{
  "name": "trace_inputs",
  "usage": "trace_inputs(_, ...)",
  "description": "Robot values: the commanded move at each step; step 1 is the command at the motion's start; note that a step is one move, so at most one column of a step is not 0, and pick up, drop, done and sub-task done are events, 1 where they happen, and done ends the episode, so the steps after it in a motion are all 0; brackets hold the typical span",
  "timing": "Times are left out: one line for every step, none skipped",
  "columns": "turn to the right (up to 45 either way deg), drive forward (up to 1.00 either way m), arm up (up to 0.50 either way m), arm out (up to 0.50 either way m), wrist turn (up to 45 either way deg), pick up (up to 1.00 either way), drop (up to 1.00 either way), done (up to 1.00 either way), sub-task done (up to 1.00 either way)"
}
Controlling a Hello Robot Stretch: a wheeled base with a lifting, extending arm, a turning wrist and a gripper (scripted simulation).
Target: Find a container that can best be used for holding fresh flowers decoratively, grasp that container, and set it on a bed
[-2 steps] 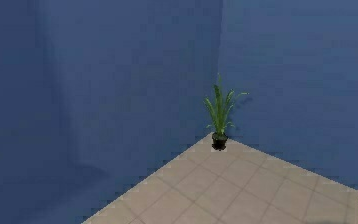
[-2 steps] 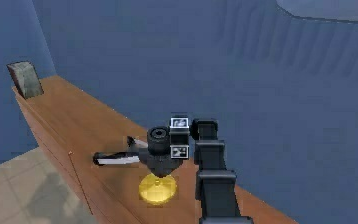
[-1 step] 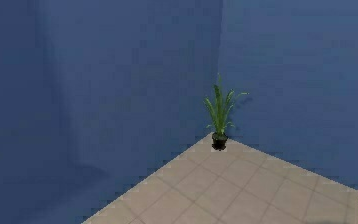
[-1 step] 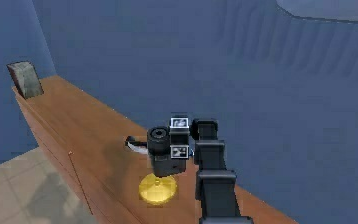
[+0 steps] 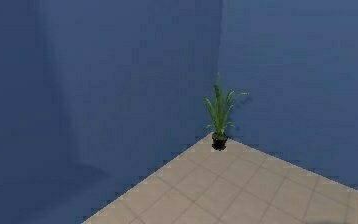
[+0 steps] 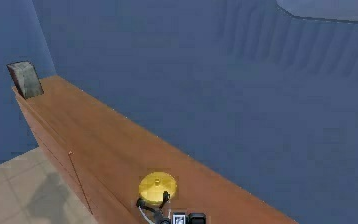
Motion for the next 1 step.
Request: trace_inputs(0.0,0.0,0.0,0.0,0.0,1.0,0.0,0.0,0.0)
